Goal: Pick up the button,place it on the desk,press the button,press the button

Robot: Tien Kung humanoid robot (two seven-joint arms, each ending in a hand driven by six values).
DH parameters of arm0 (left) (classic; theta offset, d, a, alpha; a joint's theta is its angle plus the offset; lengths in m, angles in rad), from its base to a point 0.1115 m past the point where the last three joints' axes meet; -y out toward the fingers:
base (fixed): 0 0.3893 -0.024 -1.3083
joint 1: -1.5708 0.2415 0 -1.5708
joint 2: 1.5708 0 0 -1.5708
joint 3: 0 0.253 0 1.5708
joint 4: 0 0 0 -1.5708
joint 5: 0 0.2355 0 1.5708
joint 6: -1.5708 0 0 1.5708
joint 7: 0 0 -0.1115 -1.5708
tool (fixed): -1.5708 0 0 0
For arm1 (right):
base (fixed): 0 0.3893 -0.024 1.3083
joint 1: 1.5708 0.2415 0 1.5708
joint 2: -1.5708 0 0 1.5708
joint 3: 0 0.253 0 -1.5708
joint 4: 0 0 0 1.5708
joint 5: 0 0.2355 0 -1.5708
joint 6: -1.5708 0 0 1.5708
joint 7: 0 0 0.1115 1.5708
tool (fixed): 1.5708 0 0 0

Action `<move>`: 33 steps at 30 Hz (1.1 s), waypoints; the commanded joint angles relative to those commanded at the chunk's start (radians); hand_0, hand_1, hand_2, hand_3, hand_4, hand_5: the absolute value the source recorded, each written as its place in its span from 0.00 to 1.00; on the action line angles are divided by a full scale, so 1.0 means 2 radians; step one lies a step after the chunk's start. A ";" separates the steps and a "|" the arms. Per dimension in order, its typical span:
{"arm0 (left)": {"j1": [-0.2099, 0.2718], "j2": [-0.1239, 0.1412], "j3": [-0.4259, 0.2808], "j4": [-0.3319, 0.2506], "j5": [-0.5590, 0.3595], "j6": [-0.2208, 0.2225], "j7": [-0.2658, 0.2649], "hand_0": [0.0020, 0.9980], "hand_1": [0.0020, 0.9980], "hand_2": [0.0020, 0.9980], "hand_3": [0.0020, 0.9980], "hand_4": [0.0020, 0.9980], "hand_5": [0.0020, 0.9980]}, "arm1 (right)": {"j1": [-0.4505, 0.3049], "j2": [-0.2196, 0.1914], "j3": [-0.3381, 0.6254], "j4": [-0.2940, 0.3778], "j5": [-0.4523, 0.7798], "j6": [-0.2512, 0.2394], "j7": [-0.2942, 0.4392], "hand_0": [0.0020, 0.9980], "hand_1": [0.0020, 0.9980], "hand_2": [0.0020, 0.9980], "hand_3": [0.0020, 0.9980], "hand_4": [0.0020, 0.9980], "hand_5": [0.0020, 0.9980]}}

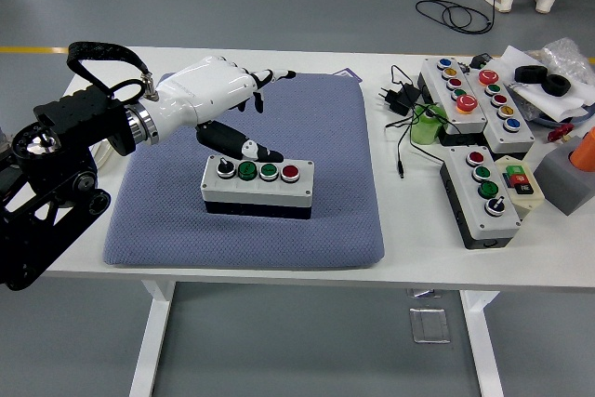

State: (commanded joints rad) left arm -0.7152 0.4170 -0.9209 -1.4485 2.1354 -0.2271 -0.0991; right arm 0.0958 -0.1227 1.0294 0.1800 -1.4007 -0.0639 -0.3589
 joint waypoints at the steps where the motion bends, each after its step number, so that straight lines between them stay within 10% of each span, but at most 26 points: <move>1: 0.000 0.000 0.000 0.000 -0.001 -0.001 0.000 0.01 0.00 0.02 0.87 0.82 0.53 | 0.000 0.000 0.000 0.000 0.000 0.000 0.000 0.63 0.48 0.61 0.56 0.30 0.25; 6: 0.001 0.002 0.006 -0.007 0.019 -0.016 -0.007 0.01 0.00 0.02 0.87 0.82 0.53 | 0.000 0.000 -0.002 0.000 0.002 0.000 0.000 0.63 0.48 0.61 0.56 0.30 0.25; 7: 0.002 0.002 0.008 -0.009 0.027 -0.018 -0.006 0.04 0.00 0.00 0.86 0.52 0.00 | 0.000 0.000 -0.002 0.000 0.002 0.000 0.000 0.63 0.48 0.61 0.56 0.30 0.25; 33: -0.004 0.006 0.046 -0.012 0.018 -0.089 0.013 0.05 0.00 0.00 0.84 0.43 0.00 | 0.000 -0.001 -0.007 0.000 0.009 0.000 0.001 0.63 0.48 0.61 0.56 0.30 0.25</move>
State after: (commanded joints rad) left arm -0.7242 0.4283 -0.8298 -1.4731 2.1712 -0.4057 -0.0724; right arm 0.0963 -0.1253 1.0145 0.1800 -1.3833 -0.0637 -0.3575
